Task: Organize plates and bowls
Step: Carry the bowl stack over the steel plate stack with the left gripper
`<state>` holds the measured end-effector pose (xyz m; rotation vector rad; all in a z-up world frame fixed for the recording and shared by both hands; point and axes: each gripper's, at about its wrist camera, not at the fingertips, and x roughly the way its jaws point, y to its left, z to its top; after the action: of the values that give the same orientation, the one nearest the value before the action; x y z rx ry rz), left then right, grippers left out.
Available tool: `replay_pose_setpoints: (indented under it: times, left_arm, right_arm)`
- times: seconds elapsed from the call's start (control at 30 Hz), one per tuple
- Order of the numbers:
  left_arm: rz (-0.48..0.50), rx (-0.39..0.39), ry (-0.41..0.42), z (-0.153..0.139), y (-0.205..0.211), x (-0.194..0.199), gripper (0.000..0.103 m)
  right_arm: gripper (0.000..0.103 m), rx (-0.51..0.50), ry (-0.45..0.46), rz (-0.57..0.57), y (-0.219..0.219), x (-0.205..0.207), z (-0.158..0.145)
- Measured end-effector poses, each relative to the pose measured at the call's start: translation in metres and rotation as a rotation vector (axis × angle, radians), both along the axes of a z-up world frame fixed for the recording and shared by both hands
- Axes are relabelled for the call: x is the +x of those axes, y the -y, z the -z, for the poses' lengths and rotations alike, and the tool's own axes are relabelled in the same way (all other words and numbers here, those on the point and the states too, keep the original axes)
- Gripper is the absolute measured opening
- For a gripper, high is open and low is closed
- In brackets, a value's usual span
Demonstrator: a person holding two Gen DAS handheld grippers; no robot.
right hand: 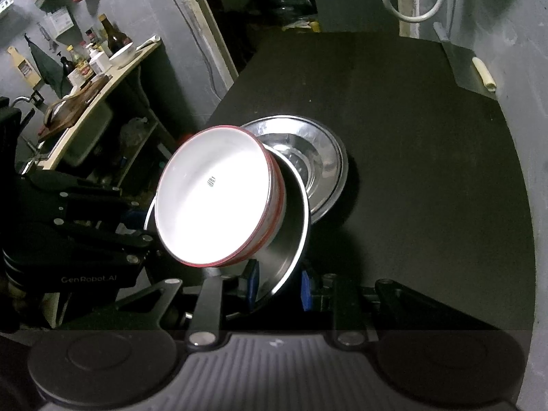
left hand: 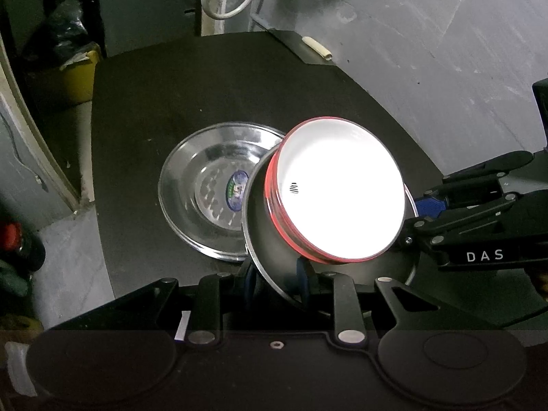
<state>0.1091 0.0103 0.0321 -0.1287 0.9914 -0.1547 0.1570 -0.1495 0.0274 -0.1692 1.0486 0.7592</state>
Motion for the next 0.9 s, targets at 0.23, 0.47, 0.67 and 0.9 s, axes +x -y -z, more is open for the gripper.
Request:
replay_pose_setpoints:
  times: [0.23,0.47,0.67,0.9]
  left_arm:
    - [-0.021,-0.004,0.002,0.000,-0.003,0.013,0.027]
    - [-0.039,-0.006,0.001,0.003,-0.007,0.026,0.027]
    - [-0.059,0.003,0.010,0.000,-0.014,0.035,0.027]
    - [-0.082,0.003,0.005,0.001,-0.021,0.043,0.027]
  right_arm:
    - [0.028,-0.008,0.005,-0.020,-0.005,0.010,-0.002]
    - [0.028,-0.018,0.013,-0.044,-0.013,0.021,-0.003]
    - [0.028,-0.013,0.024,-0.059,-0.021,0.032,-0.005]
    - [0.028,-0.010,0.023,-0.081,-0.027,0.041,-0.003]
